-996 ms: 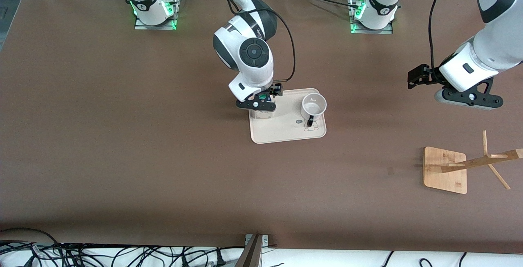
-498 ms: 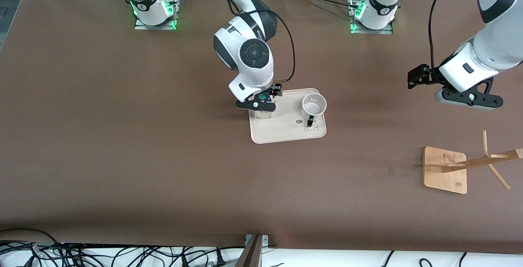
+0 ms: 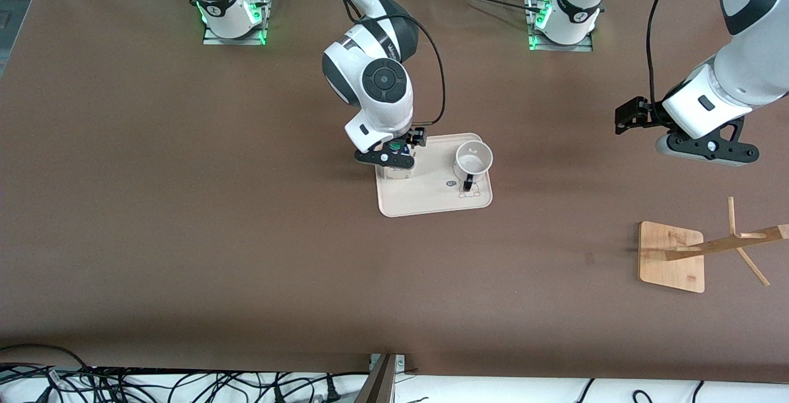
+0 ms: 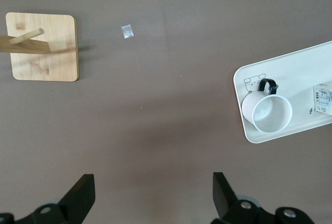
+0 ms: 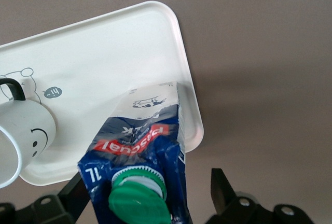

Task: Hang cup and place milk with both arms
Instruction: 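Lower the right gripper around the milk carton and close it, then lift the milk carton with the right gripper while the left gripper reaches the mug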

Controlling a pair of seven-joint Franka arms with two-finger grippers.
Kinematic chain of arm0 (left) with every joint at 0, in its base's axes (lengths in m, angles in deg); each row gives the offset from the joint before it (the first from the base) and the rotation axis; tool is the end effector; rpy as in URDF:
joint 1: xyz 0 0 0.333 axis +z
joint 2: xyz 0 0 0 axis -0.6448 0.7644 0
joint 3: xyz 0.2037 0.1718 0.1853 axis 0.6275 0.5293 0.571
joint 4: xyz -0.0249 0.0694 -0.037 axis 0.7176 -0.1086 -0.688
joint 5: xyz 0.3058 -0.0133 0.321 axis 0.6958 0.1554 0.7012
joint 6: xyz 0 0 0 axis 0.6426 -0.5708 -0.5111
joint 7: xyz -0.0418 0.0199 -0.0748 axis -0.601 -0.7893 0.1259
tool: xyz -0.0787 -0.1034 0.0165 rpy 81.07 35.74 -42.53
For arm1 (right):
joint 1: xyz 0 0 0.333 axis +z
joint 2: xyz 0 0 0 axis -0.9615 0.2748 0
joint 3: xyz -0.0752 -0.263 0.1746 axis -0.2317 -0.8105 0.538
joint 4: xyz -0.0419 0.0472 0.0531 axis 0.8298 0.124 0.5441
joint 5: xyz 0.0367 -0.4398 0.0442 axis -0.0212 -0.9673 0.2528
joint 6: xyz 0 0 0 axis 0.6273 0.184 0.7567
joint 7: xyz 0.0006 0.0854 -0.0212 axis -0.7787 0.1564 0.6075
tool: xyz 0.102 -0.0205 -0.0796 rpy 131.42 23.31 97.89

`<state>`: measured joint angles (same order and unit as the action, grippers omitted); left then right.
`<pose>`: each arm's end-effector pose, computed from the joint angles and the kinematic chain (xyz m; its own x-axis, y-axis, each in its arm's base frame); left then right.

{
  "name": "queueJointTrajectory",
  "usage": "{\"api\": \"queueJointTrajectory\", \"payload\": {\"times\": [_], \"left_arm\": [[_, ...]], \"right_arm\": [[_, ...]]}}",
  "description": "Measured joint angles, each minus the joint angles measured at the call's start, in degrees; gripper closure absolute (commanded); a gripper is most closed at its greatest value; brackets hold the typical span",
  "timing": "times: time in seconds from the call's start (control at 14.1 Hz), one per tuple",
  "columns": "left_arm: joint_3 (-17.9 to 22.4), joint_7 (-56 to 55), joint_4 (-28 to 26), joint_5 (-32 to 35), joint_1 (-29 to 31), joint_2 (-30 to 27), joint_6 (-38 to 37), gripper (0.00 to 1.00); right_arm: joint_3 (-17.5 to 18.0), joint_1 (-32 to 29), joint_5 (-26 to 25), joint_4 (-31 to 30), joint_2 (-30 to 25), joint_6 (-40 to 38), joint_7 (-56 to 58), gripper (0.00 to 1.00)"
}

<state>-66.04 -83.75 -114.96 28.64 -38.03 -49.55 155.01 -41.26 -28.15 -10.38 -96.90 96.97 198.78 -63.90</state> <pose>0.6272 -0.0742 0.5355 0.9853 -0.1422 -0.0941 -0.1406 -0.9898 0.0235 0.5432 0.5600 0.2918 0.9796 -0.1589 -0.1228 -0.1603 -0.9871 -0.0014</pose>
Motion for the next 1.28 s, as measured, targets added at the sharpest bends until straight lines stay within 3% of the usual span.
{"api": "queueJointTrajectory", "payload": {"times": [0.21, 0.36, 0.57, 1.28], "left_arm": [[0.0, 0.0, 0.0, 0.0, 0.0, 0.0, 0.0, 0.0], [0.0, 0.0, 0.0, 0.0, 0.0, 0.0, 0.0, 0.0], [0.1, 0.0, 0.0, 0.0, 0.0, 0.0, 0.0, 0.0], [0.0, 0.0, 0.0, 0.0, 0.0, 0.0, 0.0, 0.0]], "right_arm": [[0.0, 0.0, 0.0, 0.0, 0.0, 0.0, -0.2, 0.0], [0.0, 0.1, 0.0, 0.0, 0.0, 0.0, -0.1, 0.27], [0.0, 0.1, 0.0, 0.0, 0.0, 0.0, 0.1, 0.43], [0.0, 0.5, -0.2, 1.3, -0.6, 0.1, 0.4, 0.43]]}}
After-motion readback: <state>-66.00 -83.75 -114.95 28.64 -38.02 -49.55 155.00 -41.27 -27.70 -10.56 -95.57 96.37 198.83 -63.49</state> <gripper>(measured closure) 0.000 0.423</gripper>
